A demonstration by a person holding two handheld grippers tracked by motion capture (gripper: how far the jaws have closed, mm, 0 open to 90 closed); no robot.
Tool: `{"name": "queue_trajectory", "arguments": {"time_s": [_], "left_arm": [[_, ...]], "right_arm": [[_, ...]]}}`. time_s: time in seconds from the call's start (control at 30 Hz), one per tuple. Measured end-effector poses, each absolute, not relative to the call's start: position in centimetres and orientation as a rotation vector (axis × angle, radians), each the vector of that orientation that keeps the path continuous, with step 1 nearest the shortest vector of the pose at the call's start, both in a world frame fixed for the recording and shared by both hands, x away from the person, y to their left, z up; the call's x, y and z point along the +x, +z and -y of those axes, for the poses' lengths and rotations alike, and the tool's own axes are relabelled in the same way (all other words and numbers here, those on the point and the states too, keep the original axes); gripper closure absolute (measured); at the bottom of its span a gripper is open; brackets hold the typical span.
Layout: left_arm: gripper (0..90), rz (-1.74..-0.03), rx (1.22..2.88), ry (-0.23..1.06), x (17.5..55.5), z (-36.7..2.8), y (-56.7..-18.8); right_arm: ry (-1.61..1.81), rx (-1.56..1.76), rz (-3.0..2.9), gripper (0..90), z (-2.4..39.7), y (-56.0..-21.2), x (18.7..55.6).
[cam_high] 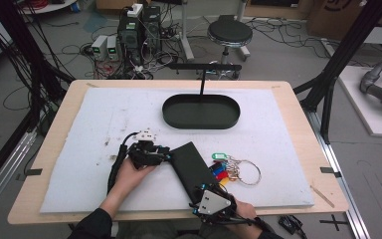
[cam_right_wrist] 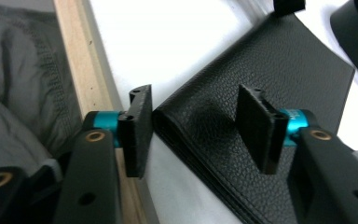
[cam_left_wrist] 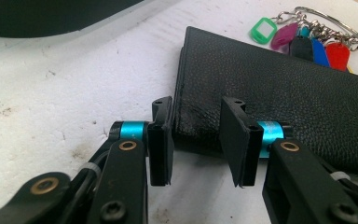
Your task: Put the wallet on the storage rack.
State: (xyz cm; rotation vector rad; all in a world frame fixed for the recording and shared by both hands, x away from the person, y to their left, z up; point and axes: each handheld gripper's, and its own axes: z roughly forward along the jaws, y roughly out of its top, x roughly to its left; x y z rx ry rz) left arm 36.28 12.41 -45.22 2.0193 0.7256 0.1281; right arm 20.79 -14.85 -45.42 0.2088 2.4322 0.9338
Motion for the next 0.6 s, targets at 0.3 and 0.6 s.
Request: {"name": "queue_trajectory", "arguments": {"time_s": [0.3, 0.6], "left_arm": [[63.9, -0.760, 1.989, 0.119, 36.4, -12.8, -45.2], [48.7, -0.676, 1.931, 0.214, 35.8, -12.9, -44.3]], "right_arm": [[1.020, 0.185, -2.402, 77.0, 16.0, -43.8, 20.8], [1.290, 0.496, -2.342, 78.8, 19.1, -41.7, 23.2]]}}
